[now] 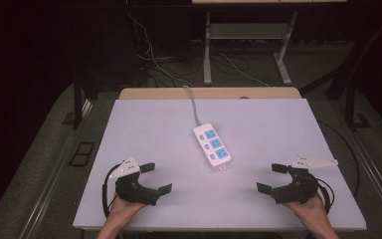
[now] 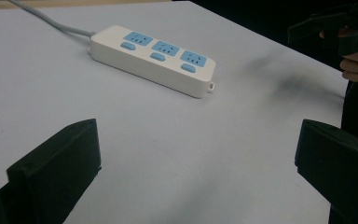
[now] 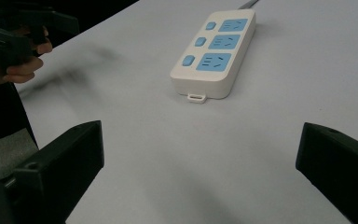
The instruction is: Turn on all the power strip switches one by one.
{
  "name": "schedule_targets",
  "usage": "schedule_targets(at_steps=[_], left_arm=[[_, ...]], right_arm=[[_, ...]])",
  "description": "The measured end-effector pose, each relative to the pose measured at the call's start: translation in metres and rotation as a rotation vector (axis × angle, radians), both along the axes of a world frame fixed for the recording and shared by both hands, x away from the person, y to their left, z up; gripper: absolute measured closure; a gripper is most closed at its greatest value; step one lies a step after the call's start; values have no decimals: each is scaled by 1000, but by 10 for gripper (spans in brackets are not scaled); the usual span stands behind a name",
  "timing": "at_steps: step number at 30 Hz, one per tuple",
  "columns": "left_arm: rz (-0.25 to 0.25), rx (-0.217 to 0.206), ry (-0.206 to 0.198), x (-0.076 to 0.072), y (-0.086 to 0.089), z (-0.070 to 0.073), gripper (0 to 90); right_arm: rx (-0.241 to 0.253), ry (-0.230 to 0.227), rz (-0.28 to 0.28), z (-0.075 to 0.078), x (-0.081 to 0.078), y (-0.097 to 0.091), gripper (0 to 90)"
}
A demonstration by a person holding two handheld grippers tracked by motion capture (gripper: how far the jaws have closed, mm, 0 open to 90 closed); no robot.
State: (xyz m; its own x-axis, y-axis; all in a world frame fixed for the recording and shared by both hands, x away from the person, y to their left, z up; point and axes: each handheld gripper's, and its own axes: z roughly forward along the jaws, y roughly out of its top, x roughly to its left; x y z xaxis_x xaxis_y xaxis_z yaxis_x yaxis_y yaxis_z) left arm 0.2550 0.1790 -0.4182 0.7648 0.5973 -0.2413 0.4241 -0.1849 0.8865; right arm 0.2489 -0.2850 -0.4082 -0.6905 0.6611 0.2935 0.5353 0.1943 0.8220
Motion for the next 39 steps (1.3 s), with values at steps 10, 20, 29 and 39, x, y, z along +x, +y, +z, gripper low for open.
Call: schedule_targets(at_steps=[10,20,29,39], left_arm=[[0,9,-3,-2,0,0,0],[-17,30,12,1,-1,1,0],[-19,93,21,6,-3,8,0],[-36,145,41,15,-5,17,0]], right_arm=[[14,0,-6,0,0,-2,7],[6,8,-2,-1,1,-1,7],[5,9,-1,-1,1,-2,7],[-2,15,0,-3,0,-5,7]])
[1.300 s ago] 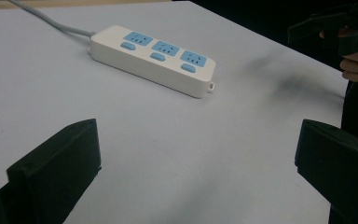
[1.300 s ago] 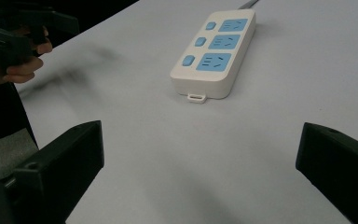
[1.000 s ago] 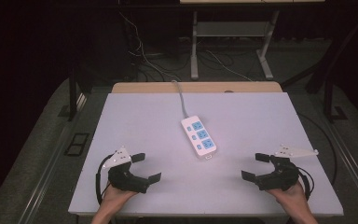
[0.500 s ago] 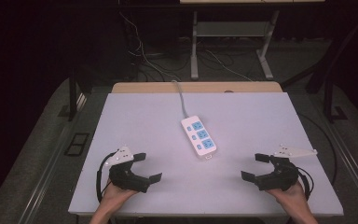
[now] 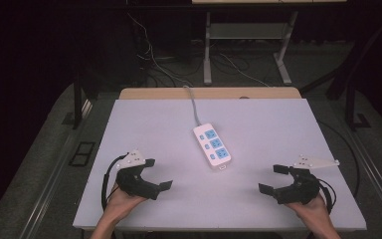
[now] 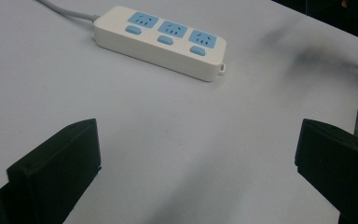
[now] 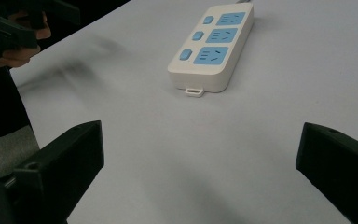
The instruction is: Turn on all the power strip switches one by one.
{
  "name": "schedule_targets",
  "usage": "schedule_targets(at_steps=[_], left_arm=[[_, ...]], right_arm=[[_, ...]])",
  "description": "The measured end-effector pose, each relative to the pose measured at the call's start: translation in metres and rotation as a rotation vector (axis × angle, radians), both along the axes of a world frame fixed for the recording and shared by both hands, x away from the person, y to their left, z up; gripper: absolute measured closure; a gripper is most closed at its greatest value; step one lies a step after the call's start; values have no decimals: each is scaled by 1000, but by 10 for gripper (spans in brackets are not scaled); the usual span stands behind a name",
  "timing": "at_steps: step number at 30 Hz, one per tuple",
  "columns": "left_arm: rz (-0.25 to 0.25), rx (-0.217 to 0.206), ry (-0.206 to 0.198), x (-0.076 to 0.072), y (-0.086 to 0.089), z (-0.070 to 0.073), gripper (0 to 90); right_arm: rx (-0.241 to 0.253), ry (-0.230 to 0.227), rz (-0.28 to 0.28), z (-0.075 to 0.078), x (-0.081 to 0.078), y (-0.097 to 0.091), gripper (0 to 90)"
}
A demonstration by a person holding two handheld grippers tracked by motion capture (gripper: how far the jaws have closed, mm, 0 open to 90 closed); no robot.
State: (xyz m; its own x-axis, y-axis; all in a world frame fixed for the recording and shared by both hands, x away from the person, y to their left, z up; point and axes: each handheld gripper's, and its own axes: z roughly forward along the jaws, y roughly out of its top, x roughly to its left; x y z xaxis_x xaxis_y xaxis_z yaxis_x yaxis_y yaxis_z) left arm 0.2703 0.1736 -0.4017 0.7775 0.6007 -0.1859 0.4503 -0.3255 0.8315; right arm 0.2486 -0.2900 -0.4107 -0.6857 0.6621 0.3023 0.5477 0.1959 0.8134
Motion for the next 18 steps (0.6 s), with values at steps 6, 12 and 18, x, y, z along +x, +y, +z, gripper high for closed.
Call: schedule_targets(at_steps=[6,12,18], left_arm=[[-4,12,-7,5,-4,7,0],[-12,31,-8,12,-8,16,0],[-22,39,-5,17,-11,19,0]], right_arm=[[5,-1,-5,0,0,-2,7],[9,1,-2,0,0,-2,7],[9,2,-1,0,0,-2,7]])
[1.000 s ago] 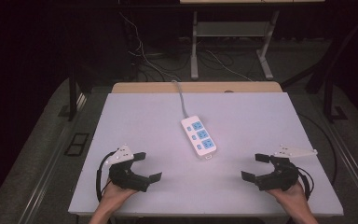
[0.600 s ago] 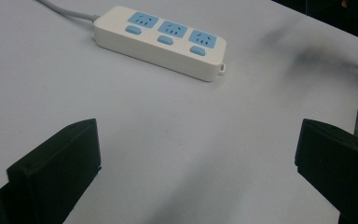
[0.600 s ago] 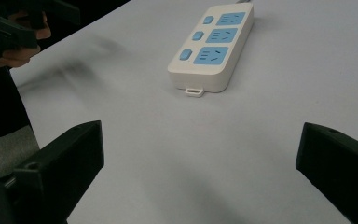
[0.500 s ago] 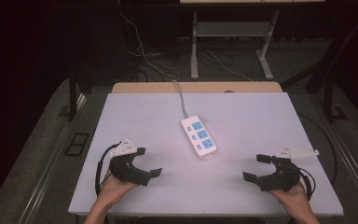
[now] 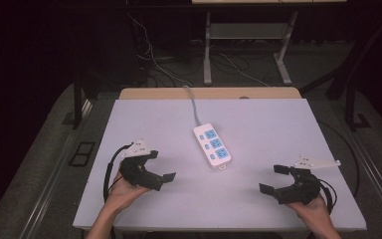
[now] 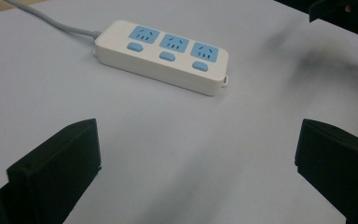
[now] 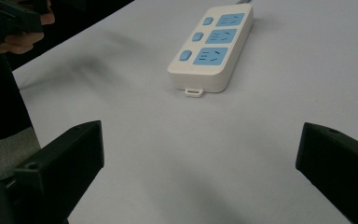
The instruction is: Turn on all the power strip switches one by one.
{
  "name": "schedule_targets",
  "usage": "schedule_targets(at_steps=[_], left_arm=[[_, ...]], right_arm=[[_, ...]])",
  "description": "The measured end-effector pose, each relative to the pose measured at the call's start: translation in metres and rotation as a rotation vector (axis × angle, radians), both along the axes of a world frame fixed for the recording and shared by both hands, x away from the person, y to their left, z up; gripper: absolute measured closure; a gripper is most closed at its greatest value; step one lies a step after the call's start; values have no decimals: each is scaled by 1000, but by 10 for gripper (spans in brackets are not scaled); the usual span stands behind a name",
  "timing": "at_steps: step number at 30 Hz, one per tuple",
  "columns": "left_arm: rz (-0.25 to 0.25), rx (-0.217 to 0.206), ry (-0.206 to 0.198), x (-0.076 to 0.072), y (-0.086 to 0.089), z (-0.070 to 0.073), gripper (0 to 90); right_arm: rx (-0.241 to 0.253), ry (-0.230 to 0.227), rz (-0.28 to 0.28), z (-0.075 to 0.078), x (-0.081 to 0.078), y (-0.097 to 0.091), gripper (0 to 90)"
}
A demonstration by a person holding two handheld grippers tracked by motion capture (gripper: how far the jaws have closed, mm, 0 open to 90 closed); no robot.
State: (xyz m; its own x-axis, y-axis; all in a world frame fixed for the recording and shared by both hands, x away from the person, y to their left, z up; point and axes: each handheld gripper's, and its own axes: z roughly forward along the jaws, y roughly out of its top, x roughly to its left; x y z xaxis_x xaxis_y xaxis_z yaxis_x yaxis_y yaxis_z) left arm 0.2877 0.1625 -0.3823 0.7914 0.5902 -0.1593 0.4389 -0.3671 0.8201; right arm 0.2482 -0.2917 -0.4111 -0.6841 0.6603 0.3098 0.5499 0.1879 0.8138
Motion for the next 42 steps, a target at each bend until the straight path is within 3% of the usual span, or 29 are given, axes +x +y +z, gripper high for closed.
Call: schedule_targets(at_steps=[12,42], left_arm=[[-12,10,-2,15,-8,10,0],[-89,105,11,51,-41,20,0]], right_arm=[[-3,-3,-3,-2,0,0,7],[-7,-2,3,-3,0,1,7]])
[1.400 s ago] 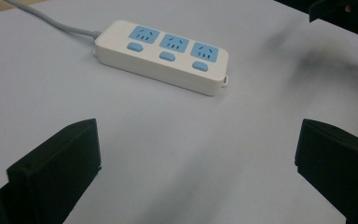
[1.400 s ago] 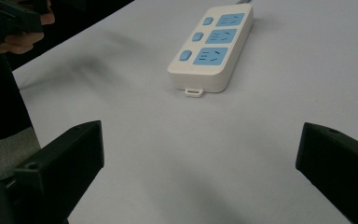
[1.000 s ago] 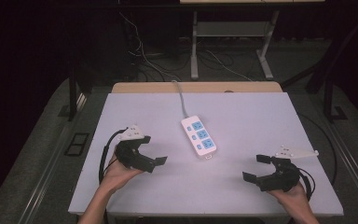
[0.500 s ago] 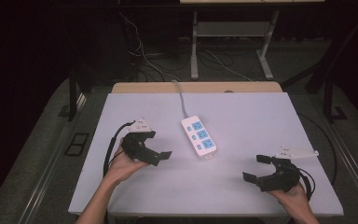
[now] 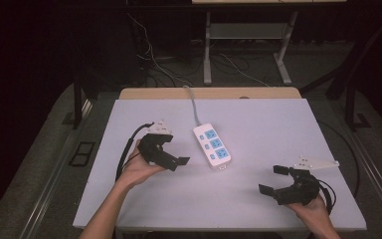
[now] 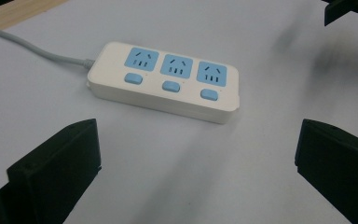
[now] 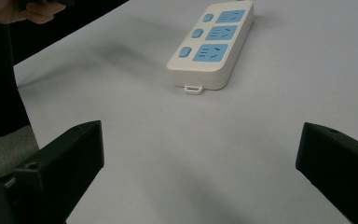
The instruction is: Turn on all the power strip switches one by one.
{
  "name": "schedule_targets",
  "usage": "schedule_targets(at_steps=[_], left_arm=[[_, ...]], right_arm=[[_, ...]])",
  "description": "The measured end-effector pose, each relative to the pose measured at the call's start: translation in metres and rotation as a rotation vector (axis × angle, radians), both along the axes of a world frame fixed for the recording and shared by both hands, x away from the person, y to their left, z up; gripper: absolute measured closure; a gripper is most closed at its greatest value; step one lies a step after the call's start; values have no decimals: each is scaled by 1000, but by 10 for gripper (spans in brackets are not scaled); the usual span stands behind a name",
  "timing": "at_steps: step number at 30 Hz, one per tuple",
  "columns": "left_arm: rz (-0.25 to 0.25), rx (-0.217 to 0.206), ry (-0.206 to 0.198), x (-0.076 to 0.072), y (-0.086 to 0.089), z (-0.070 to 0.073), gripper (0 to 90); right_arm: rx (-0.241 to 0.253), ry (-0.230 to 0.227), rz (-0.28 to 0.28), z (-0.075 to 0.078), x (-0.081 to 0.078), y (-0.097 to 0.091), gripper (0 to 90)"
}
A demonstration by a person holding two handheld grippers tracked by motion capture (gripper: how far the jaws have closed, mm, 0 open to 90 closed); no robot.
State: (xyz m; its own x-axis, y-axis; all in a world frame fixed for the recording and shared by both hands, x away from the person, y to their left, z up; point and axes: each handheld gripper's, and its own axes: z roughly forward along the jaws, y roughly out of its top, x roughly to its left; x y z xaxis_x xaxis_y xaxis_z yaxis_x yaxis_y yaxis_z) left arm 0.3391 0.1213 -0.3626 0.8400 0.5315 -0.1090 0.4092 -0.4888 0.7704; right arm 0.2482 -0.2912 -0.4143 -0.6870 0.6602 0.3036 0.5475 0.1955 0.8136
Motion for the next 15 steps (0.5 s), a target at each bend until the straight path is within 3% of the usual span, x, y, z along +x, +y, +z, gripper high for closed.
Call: schedule_targets(at_steps=[15], left_arm=[[-55,42,3,16,-24,5,0]], right_arm=[[4,-2,0,0,0,-1,7]])
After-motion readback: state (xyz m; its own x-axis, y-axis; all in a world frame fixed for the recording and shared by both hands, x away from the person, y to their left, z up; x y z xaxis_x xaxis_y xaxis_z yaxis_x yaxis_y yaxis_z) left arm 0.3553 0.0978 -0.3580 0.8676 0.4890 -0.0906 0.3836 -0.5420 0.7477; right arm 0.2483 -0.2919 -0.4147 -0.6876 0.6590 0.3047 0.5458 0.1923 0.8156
